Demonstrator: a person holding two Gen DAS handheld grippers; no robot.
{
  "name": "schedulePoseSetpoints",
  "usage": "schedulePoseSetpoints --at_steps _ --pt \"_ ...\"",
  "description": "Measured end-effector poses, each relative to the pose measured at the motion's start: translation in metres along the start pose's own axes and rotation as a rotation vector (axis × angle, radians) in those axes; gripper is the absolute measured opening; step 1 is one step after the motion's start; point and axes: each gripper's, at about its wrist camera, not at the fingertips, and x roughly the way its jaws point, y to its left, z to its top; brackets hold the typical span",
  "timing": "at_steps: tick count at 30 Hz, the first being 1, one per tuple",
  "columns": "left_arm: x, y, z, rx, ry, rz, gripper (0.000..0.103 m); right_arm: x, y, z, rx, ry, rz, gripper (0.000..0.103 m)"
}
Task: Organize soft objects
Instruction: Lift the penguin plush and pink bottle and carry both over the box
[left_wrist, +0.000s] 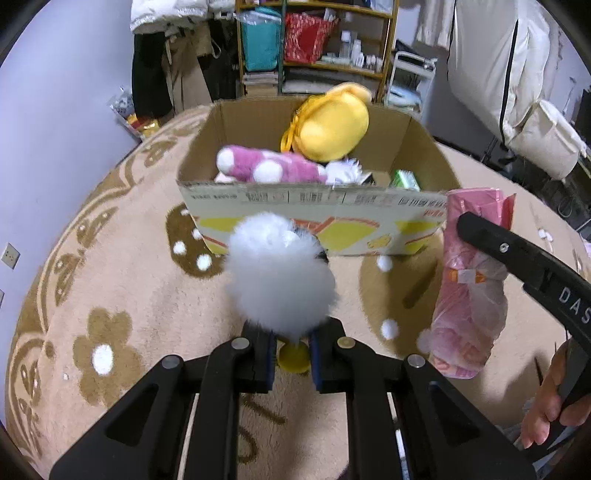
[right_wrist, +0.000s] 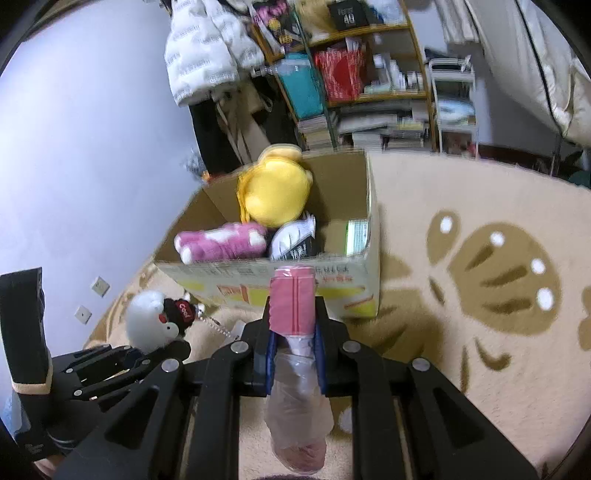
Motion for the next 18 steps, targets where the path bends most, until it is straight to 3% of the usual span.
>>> schedulePoseSetpoints --at_steps 11,18 --pt "-0.050 -0.002 0.005 0.012 -0.184 0.085 0.013 -0.051 0.028 0.034 -0.070 -0.236 0.015 0.018" --pt "-0.069 0.000 0.025 0.033 -0.301 0.110 0.013 -0.055 0.031 0.060 -0.080 -0.297 0.012 0.018"
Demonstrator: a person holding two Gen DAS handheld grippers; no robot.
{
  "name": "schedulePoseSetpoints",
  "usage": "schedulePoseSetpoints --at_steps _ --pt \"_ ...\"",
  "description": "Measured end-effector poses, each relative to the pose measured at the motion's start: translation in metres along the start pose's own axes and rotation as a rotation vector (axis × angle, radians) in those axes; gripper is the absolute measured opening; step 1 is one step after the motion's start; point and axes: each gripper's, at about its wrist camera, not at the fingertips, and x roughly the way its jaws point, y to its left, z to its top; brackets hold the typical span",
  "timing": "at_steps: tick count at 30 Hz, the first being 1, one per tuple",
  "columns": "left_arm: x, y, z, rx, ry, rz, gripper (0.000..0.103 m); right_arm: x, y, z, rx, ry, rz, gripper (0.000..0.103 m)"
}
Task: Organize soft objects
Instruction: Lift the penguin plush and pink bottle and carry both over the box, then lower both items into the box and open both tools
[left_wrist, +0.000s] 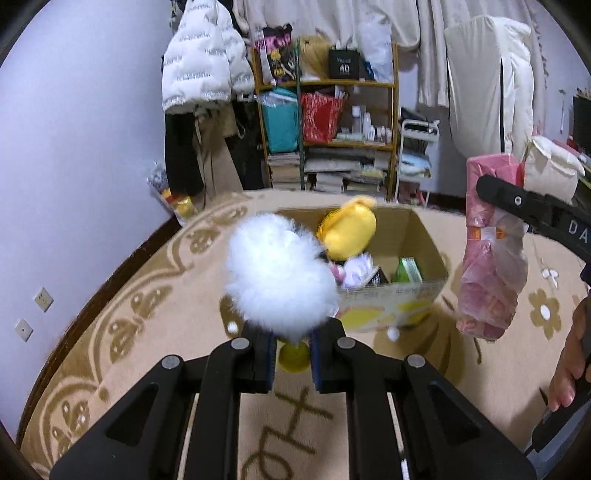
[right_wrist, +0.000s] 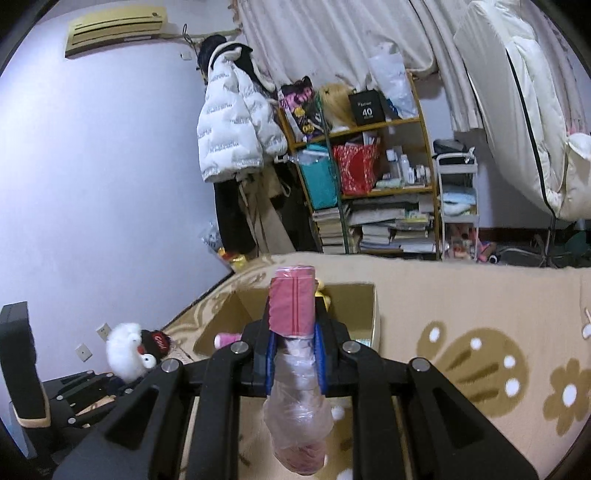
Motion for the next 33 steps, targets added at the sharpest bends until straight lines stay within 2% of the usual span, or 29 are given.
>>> schedulePoseSetpoints --at_steps 5,11,13,16,24,33 --pt "0.005 0.001 0.017 0.020 -0.089 0.033 0.013 0.012 -0.012 0.011 0.012 -0.018 -0.014 0.018" --pt "0.021 0.002 0.039 0.010 -0.123 0.011 0.013 0.033 -0.022 0.022 0.023 -0.039 -0.016 0.018" --pt "0.031 0.006 0.045 -0.007 -0.110 -0.008 0.013 0.038 -0.023 0.025 0.028 -0.030 -0.013 0.018" --pt "0.042 0.006 0.051 0.012 -0.109 0.009 0.013 0.048 -0.025 0.028 0.041 -0.023 0.012 0.018" --pt "0.064 0.003 0.062 0.012 -0.092 0.000 0.014 0.075 -0.026 0.028 0.018 -0.017 0.031 0.018" --pt "0.099 0.003 0.048 -0.014 0.006 -0.040 0.017 0.102 -0.032 0.007 -0.021 0.017 -0.006 0.021"
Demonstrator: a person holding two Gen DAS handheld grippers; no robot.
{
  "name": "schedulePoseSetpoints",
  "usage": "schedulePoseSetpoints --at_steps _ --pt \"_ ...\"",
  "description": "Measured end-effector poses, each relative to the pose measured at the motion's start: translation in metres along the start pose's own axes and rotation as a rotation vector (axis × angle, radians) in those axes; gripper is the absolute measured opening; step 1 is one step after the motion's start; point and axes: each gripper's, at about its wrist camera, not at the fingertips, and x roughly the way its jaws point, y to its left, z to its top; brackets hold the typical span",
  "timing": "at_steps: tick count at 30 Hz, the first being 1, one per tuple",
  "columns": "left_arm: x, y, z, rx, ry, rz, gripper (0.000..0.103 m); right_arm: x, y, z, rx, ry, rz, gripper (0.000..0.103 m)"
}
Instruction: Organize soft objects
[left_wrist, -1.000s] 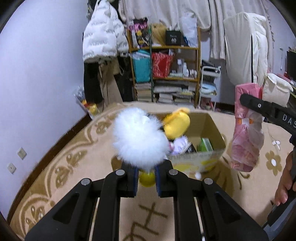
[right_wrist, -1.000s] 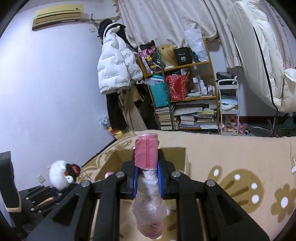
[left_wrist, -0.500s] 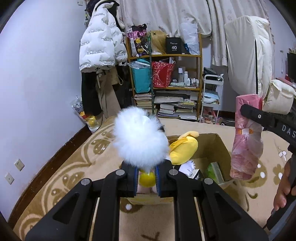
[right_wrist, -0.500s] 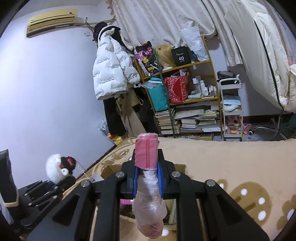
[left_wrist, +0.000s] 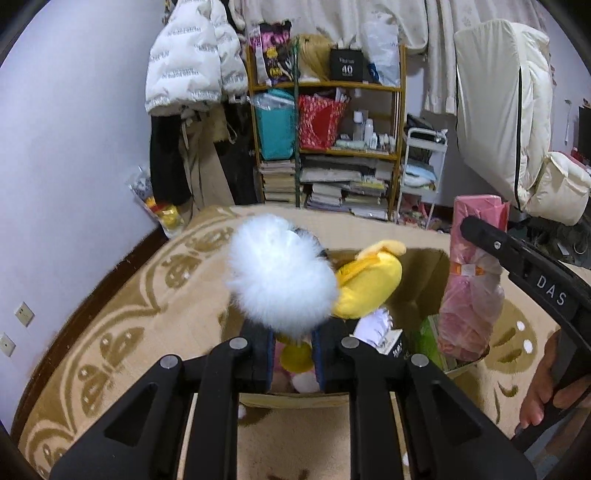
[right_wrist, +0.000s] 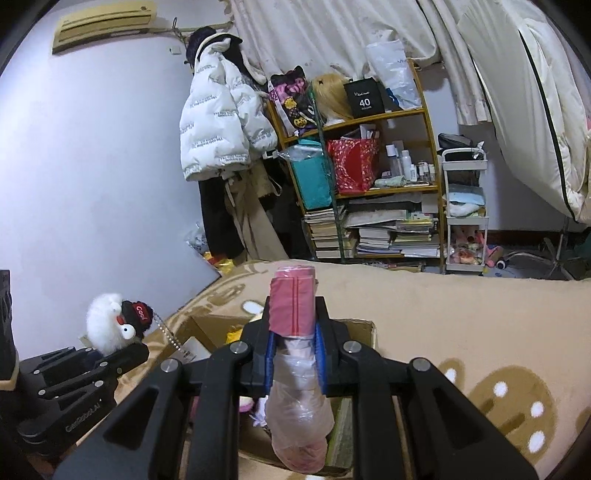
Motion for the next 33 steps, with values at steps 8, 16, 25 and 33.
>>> schedulePoseSetpoints --at_steps 8,16,25,33 --pt "0.016 -0.005 -0.012 0.004 0.075 -0.019 0.025 0.015 -0.001 -0.006 0.000 0.088 0.050 0.027" --pt "0.006 0.005 -0.010 -0.023 0.068 0.034 0.049 0.003 -0.002 -0.006 0.017 0.089 0.051 0.039" --pt "-0.030 0.013 -0.010 -0.027 0.044 0.079 0.061 -0.037 0.006 -0.004 -0.007 0.079 0.039 0.069" --pt "-0.078 0.022 -0.012 -0.042 -0.018 0.113 0.083 -0.084 0.021 0.002 -0.054 0.028 0.022 0.103"
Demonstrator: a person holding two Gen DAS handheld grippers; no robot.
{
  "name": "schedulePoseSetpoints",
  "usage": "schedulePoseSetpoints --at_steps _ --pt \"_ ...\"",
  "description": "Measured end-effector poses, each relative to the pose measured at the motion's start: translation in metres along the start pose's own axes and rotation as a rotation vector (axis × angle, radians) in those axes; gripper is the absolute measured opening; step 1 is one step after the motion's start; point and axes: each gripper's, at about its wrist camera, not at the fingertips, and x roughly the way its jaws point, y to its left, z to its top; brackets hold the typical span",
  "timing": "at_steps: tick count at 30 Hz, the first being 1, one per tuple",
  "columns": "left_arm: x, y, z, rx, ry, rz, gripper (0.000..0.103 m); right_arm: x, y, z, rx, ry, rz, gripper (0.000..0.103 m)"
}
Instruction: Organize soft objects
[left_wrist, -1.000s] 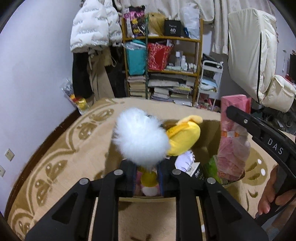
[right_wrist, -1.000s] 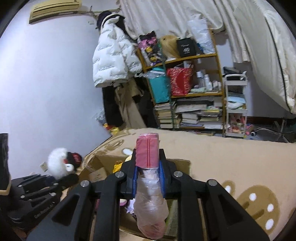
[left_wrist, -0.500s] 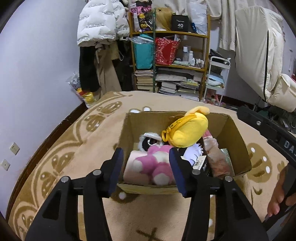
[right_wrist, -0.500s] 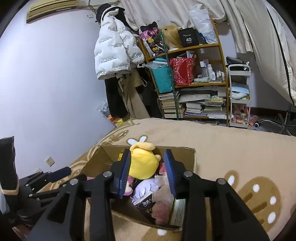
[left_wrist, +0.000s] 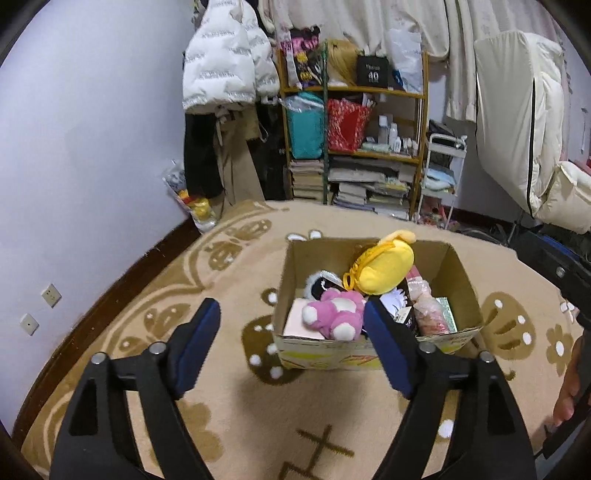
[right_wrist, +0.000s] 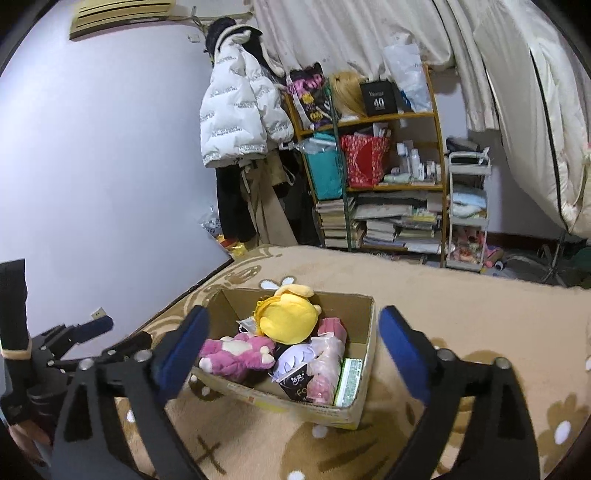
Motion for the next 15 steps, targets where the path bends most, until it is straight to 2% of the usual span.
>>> schedulePoseSetpoints --at_steps 6,15 --pt "-0.039 0.011 0.003 -0.008 -0.070 0.021 0.098 -0.044 0.013 0.001 -0.035 -0.058 -0.010 0.103" --pt "-0.091 0.019 -0.009 0.004 -0.141 0.048 0.101 -0.087 0.020 0.000 -0.036 -0.101 -0.020 0.103"
